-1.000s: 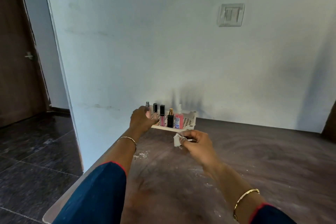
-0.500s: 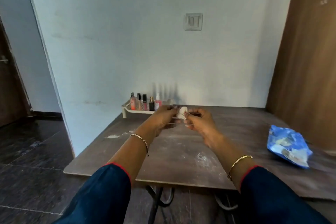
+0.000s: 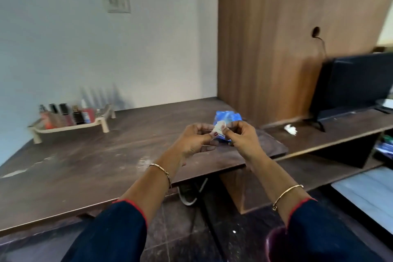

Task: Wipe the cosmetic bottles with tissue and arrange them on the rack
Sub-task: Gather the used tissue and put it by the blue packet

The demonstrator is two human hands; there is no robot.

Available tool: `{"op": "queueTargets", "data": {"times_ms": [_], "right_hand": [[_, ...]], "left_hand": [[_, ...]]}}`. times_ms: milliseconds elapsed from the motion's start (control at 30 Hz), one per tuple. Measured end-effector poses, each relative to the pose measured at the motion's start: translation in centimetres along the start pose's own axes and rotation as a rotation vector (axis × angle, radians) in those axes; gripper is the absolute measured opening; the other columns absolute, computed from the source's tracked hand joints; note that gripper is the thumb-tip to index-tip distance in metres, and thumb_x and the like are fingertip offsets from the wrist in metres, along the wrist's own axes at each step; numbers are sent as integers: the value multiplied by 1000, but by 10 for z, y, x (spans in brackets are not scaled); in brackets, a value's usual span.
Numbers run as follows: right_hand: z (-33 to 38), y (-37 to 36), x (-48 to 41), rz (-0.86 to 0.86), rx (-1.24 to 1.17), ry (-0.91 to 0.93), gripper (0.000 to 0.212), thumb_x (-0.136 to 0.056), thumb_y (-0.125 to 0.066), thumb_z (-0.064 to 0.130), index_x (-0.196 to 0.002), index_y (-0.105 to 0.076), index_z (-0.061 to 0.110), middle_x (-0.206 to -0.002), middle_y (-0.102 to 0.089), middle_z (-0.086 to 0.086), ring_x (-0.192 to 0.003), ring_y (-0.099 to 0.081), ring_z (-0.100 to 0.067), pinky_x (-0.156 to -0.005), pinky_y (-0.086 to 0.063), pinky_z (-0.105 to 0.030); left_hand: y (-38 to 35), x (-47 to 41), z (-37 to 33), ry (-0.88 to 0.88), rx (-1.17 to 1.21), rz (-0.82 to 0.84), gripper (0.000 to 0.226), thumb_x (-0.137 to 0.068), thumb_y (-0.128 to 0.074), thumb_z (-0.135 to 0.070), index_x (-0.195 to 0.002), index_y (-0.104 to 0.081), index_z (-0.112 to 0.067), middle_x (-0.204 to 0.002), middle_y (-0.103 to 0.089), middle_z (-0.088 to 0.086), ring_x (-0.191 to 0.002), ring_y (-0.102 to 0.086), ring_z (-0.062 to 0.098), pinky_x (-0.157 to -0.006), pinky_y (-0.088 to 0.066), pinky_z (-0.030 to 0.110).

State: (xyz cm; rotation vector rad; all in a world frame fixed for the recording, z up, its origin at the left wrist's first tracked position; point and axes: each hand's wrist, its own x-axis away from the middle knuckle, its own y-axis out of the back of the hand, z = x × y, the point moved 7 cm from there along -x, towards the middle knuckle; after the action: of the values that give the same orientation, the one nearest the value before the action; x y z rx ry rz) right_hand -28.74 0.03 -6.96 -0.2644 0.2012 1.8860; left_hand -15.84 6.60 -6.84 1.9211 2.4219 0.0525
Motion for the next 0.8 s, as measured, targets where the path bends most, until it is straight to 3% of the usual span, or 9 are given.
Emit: {"op": "queueTargets", "data": {"times_ms": [133, 233, 400, 567, 667, 800], "right_hand": [[-28, 86, 10, -157, 31, -34, 10, -84, -69, 9, -87, -60, 8, -70, -63, -2, -55, -56, -2, -51, -43, -16], [-56, 148, 25, -268, 71, -81, 10, -85, -68, 8, -90, -60, 4, -70, -63, -3, -53, -56, 0, -49, -43, -14], [-121, 231, 57, -442, 110, -243, 15, -85, -68, 12, -76, -57, 17, -66, -62, -3, -56, -53, -9, -51, -42, -19], [-192, 276, 87, -555, 225, -480, 17, -81, -71, 11, -74, -57, 18, -67, -62, -4, -54, -54, -10, -50, -42, -21], [-238, 288, 99, -568, 324, -620, 17, -71, -74, 15, -69, -58, 20, -62, -64, -4, -55, -56, -14, -57, -45, -32], [-273, 290, 109, -602, 416, -753, 10, -70, -73, 20, -75, -64, 19, -78, -68, -1, -74, -63, -18, -72, -52, -33]], "left_hand": [[-79, -28, 27, 46, 28, 123, 10, -92, -57, -5, -100, -58, -12, -89, -67, 3, -66, -67, 9, -64, -56, 22], [-137, -43, 53, 101, 21, 224, 19, -93, -56, -6, -111, -56, -7, -94, -66, 5, -68, -67, 7, -66, -56, 23], [-204, -47, 112, 241, 27, 358, 18, -92, -59, -10, -109, -55, -11, -96, -68, 4, -78, -67, 14, -71, -56, 25], [-219, -50, 157, 357, 32, 361, 17, -93, -57, -11, -109, -54, -11, -96, -67, 5, -79, -66, 16, -73, -56, 24], [-210, -57, 182, 406, 30, 331, 16, -94, -54, -10, -111, -53, -11, -96, -66, 5, -80, -65, 16, -72, -56, 24], [-193, -63, 216, 470, 57, 286, 13, -94, -54, -12, -107, -56, -12, -97, -67, 5, -84, -66, 18, -78, -54, 28]]}}
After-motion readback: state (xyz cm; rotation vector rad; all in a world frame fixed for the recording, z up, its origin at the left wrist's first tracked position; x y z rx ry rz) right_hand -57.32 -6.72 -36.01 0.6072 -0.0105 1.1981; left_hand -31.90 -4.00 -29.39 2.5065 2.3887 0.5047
